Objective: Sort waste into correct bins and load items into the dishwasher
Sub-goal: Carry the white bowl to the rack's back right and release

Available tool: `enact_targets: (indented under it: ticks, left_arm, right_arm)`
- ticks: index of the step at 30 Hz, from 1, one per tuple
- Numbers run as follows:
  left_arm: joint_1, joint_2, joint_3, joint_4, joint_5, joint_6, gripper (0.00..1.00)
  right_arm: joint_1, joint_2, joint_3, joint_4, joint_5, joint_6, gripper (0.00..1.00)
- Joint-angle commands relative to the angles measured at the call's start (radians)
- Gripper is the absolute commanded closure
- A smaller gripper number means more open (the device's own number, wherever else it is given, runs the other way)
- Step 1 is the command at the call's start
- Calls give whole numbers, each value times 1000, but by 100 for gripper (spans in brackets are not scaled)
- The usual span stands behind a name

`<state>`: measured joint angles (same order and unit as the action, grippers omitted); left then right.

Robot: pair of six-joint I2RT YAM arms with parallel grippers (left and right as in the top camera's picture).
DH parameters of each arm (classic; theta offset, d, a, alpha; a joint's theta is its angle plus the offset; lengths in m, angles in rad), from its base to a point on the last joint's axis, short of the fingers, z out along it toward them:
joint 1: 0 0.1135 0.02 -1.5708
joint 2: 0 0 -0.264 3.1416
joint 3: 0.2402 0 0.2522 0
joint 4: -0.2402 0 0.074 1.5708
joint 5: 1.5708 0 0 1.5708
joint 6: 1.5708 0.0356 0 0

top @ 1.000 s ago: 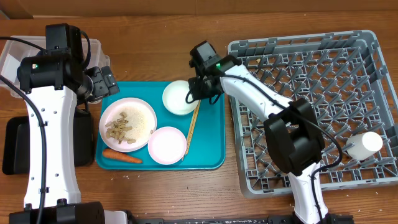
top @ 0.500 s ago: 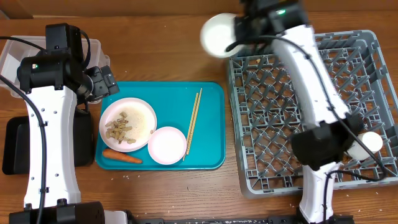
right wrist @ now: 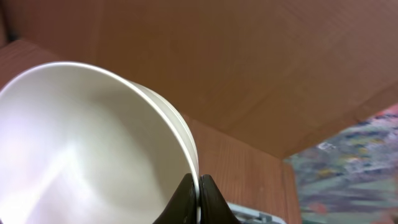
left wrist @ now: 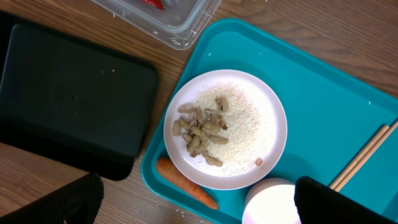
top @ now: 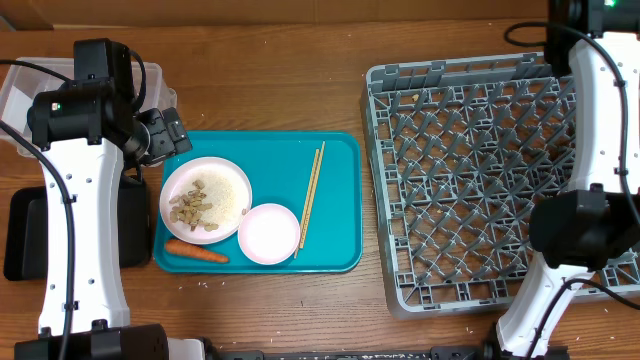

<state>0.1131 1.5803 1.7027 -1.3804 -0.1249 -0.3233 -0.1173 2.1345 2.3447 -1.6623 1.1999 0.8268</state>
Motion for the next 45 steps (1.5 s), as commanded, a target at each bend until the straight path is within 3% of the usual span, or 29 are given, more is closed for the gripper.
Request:
enact_targets:
  ticks: [1, 10, 14, 28, 45]
  left_arm:
    - [2, 6, 7, -2, -13, -18, 0]
    - [2, 5, 7, 5, -13, -18, 0]
    - [2, 5, 7, 12, -13, -18, 0]
    - [2, 6, 7, 12, -5, -18, 0]
    - [2, 6, 7, 9, -5, -17, 0]
  right_arm:
    - [-37, -14, -91, 16, 101, 95, 96]
    - [-8, -14, -467, 146, 92, 148, 96]
    - [50, -14, -540, 168, 84, 174, 96]
    - [236, -14, -548, 190, -182, 165, 94]
    - [185, -64, -491, 60, -39, 162, 96]
